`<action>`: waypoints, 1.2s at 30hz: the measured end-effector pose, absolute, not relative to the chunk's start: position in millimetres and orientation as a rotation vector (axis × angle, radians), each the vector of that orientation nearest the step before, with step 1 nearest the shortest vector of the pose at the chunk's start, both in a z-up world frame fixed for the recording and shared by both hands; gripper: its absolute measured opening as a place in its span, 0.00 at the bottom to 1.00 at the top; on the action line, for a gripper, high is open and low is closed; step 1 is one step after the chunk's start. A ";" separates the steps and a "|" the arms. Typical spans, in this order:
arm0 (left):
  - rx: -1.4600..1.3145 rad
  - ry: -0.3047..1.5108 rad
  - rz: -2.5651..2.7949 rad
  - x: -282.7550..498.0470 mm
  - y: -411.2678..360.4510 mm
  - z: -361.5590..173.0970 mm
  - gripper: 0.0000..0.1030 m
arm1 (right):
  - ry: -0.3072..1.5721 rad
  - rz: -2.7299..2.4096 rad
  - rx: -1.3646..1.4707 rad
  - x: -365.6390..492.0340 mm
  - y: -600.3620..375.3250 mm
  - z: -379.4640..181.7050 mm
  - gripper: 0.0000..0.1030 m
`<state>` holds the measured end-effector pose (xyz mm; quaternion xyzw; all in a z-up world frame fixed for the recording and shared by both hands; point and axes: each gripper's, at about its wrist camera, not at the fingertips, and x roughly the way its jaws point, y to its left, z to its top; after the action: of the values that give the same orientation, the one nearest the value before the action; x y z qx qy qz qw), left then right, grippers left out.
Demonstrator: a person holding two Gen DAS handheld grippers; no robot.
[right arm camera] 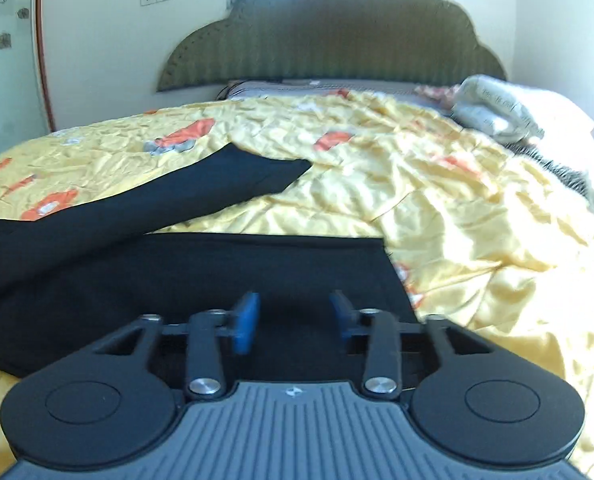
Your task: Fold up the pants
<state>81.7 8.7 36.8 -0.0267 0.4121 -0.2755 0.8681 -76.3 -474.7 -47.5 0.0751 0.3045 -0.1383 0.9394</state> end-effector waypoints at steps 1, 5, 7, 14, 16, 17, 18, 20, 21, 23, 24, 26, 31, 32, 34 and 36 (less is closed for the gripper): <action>-0.046 0.873 -0.613 81.9 -4.3 32.8 0.50 | 0.651 -0.337 0.127 -70.1 -473.5 -50.0 0.50; 0.021 0.903 -0.740 82.4 -50.8 17.9 0.52 | 0.500 -0.347 0.129 -43.9 -456.6 -16.6 0.54; 0.048 0.918 -0.774 83.7 -69.8 10.4 0.52 | 0.464 -0.259 0.097 -7.4 -437.0 1.8 0.64; 0.095 0.961 -0.844 91.8 -105.6 -14.4 0.53 | 0.614 -0.210 0.069 155.5 -415.8 -13.6 0.65; 0.109 0.963 -0.848 94.0 -111.1 -18.3 0.53 | 0.702 -0.298 0.125 190.8 -432.5 -32.9 0.65; 0.111 0.963 -0.854 94.4 -112.4 -19.6 0.52 | 0.735 -0.359 0.137 202.5 -439.6 -42.4 0.65; 0.111 0.966 -0.859 95.5 -114.0 -21.1 0.53 | 0.744 -0.387 0.151 206.9 -446.8 -49.3 0.65; 0.114 0.970 -0.872 97.0 -117.7 -23.2 0.53 | 0.726 -0.381 0.173 209.7 -457.0 -52.2 0.54; 0.118 0.967 -0.876 97.7 -119.7 -24.1 0.53 | 0.719 -0.383 0.182 208.8 -461.2 -50.9 0.43; 0.136 0.954 -0.884 97.7 -124.7 -24.9 0.51 | 0.686 -0.387 0.237 201.7 -471.9 -45.0 0.14; 0.149 0.946 -0.890 97.4 -127.6 -25.3 0.50 | 0.662 -0.380 0.284 194.6 -477.9 -41.8 0.11; 0.176 0.929 -0.906 96.4 -132.8 -26.5 0.43 | 0.603 -0.379 0.353 177.0 -487.7 -35.8 0.08; 0.227 0.902 -0.915 90.1 -144.0 -30.1 0.40 | 0.483 -0.359 0.498 109.6 -508.8 -22.1 0.07; 0.236 0.895 -0.914 88.0 -146.0 -30.9 0.40 | 0.466 -0.361 0.521 94.9 -514.2 -21.5 0.07; 0.253 0.885 -0.910 85.3 -150.3 -33.0 0.40 | 0.440 -0.362 0.577 68.3 -523.5 -22.8 0.07; 0.261 0.877 -0.907 83.2 -153.7 -34.2 0.40 | 0.428 -0.363 0.629 47.3 -531.4 -26.9 0.07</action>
<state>83.2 -153.7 -34.2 0.1215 0.4089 -0.4229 0.7995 47.3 -531.4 -26.9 0.3053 0.2075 -0.1762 0.9125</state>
